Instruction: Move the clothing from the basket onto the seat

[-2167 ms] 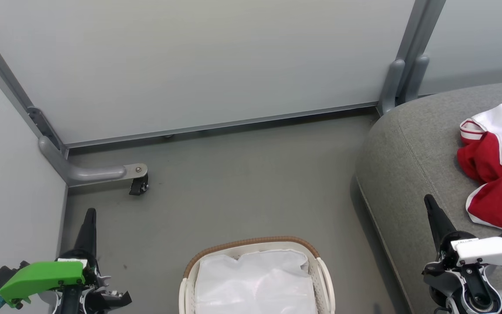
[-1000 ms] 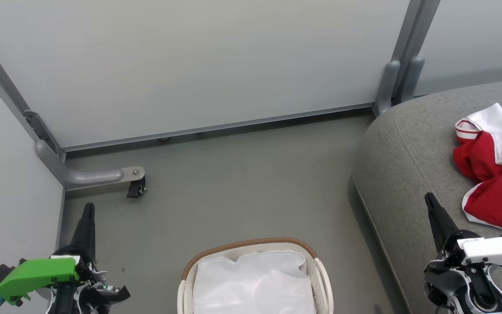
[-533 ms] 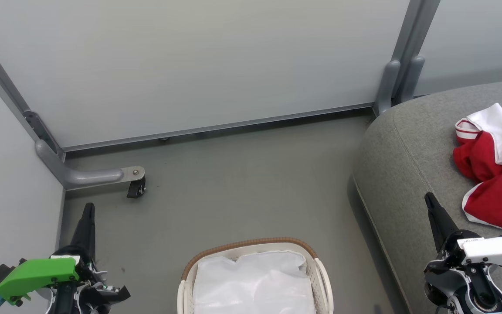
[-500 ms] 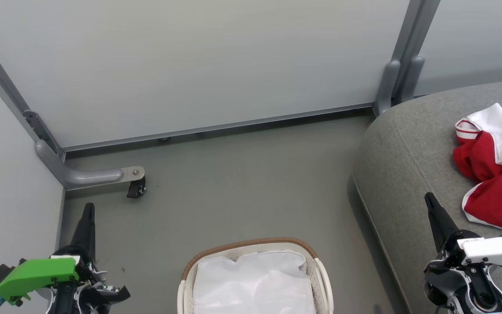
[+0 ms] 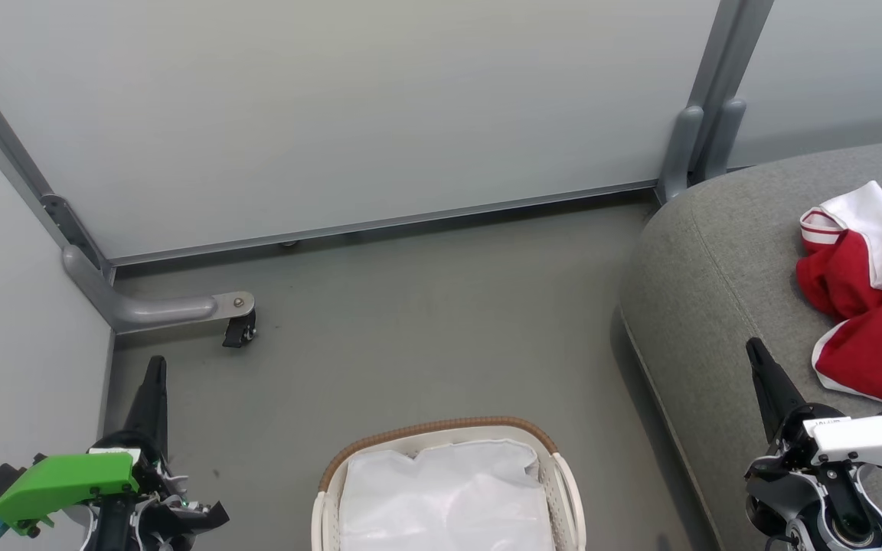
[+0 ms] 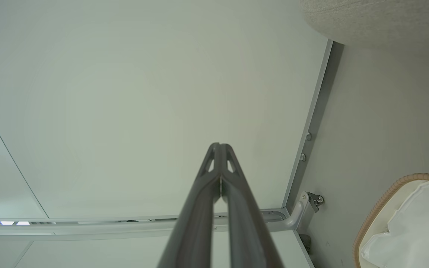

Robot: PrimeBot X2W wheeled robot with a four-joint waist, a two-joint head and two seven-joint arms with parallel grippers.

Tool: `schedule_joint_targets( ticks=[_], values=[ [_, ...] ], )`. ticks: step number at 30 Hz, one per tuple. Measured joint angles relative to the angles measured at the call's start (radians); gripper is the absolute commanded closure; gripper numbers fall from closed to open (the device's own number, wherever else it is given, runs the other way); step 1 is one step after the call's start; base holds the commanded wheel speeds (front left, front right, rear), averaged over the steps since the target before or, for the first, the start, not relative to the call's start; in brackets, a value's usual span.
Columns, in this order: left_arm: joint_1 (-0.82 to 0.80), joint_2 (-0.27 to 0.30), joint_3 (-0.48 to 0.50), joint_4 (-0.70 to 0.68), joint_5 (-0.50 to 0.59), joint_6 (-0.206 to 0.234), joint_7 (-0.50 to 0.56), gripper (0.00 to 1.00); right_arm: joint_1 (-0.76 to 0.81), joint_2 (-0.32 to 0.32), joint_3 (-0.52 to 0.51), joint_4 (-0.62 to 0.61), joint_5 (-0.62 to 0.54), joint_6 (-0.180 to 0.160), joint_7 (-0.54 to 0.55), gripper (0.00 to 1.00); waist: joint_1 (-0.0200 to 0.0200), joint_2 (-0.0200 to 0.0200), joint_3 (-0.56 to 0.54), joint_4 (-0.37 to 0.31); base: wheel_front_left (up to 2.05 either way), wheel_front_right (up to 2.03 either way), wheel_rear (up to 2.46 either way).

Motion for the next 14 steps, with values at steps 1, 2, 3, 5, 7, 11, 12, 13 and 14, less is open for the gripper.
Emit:
schedule_joint_targets(
  ticks=[1, 2, 3, 5, 7, 11, 12, 13, 14],
  values=[
    [0.000, 0.000, 0.000, 0.000, 0.000, 0.000, 0.000, 1.00, 0.000, 0.000, 0.000, 0.000, 0.000, 0.000, 0.000, 1.00, 0.0000, -0.0001, 0.000, 0.000, 0.00, 0.00, 0.00],
    [0.000, 0.000, 0.000, 0.000, 0.000, 0.000, 0.000, 1.00, 0.000, 0.000, 0.000, 0.000, 0.000, 0.000, 0.000, 1.00, 0.0000, 0.0000, 0.000, 0.000, 0.00, 0.00, 0.00],
    [0.000, 0.000, 0.000, 0.000, 0.000, 0.000, 0.000, 1.00, 0.000, 0.000, 0.000, 0.000, 0.000, 0.000, 0.000, 1.00, 0.0000, 0.0000, 0.000, 0.000, 0.00, 0.00, 0.00],
    [0.000, 0.000, 0.000, 0.000, 0.000, 0.000, 0.000, 1.00, 0.000, 0.000, 0.000, 0.000, 0.000, 0.000, 0.000, 1.00, 0.0000, 0.0000, 0.000, 0.000, 0.00, 0.00, 0.00],
    [0.000, 0.000, 0.000, 0.000, 0.000, 0.000, 0.000, 1.00, 0.000, 0.000, 0.000, 0.000, 0.000, 0.000, 0.000, 1.00, 0.0000, 0.0000, 0.000, 0.000, 0.00, 0.00, 0.00],
    [0.000, 0.000, 0.000, 0.000, 0.000, 0.000, 0.000, 1.00, 0.000, 0.000, 0.000, 0.000, 0.000, 0.000, 0.000, 1.00, 0.0000, 0.0000, 0.000, 0.000, 0.00, 0.00, 0.00],
    [0.000, 0.000, 0.000, 0.000, 0.000, 0.000, 0.000, 1.00, 0.000, 0.000, 0.000, 0.000, 0.000, 0.000, 0.000, 1.00, 0.0000, 0.0000, 0.000, 0.000, 0.00, 0.00, 0.00],
    [0.000, 0.000, 0.000, 0.000, 0.000, 0.000, 0.000, 1.00, 0.000, 0.000, 0.000, 0.000, 0.000, 0.000, 0.000, 1.00, 0.0000, 0.0000, 0.000, 0.000, 0.00, 0.00, 0.00],
    [0.000, 0.000, 0.000, 0.000, 0.000, 0.000, 0.000, 1.00, 0.000, 0.000, 0.000, 0.000, 0.000, 0.000, 0.000, 1.00, 0.0000, 0.0000, 0.000, 0.000, 0.00, 0.00, 0.00]
  ],
)
